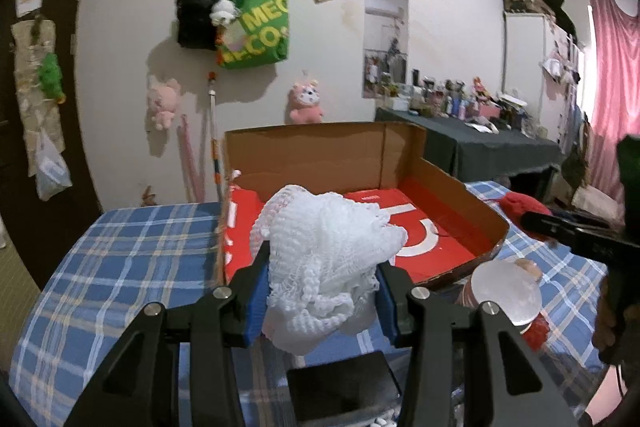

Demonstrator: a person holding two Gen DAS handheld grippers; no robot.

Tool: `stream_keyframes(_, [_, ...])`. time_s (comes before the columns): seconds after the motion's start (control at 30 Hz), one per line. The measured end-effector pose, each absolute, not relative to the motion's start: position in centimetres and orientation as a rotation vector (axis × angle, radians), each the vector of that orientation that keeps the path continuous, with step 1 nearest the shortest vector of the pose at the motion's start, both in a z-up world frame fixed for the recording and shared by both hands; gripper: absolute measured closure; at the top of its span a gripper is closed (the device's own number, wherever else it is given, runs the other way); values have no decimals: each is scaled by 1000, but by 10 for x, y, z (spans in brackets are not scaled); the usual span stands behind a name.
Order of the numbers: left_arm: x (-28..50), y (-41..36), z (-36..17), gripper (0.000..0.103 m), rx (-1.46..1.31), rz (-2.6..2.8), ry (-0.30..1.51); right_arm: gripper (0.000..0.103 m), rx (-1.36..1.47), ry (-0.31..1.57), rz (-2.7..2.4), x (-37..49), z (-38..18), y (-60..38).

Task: Organize soft objects
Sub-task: 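Carry the bunny with the right tool while the left tool carries the pouf into the red box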

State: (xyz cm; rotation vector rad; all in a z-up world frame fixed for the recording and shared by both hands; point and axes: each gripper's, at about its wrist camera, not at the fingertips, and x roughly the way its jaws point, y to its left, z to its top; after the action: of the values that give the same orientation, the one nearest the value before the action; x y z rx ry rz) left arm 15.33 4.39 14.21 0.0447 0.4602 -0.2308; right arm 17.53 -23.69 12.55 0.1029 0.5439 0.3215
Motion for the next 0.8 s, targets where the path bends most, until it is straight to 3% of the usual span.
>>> stream_keyframes(0.8, [313,-6,142,55,221,-372,758,64,-59,973,371,358,111,-192])
